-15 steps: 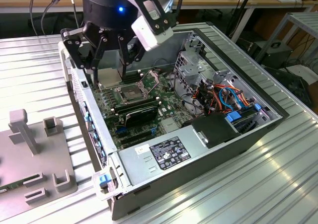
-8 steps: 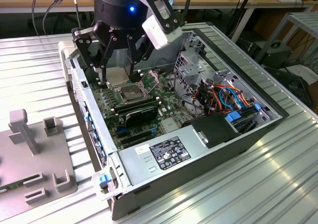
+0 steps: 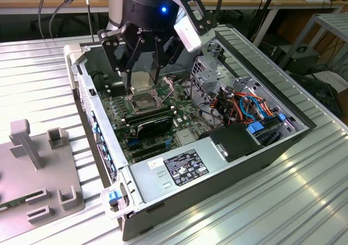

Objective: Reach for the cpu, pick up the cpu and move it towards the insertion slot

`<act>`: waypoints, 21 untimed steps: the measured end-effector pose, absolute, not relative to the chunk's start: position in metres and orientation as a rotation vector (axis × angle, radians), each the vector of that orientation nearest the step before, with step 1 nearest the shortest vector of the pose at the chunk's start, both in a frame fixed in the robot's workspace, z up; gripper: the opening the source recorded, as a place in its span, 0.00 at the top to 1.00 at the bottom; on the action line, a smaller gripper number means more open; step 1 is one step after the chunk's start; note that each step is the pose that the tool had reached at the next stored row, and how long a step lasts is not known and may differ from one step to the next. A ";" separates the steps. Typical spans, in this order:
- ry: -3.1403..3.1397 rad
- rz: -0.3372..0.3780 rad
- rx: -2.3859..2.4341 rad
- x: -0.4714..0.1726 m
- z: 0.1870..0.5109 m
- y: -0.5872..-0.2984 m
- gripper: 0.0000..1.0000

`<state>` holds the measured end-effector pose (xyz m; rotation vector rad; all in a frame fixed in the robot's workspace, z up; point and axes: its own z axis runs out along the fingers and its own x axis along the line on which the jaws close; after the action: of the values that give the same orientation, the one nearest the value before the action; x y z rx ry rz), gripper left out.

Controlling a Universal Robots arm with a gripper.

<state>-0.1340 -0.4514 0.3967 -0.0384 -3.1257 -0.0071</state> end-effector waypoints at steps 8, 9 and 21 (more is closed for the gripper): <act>-3.126 -0.007 -0.038 -0.104 0.396 -0.451 0.45; -3.126 -0.007 -0.038 -0.101 0.396 -0.451 0.45; -3.126 -0.007 -0.038 -0.094 0.396 -0.451 0.45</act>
<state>-0.0941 -0.4508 0.3956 -0.0384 -3.1257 -0.0068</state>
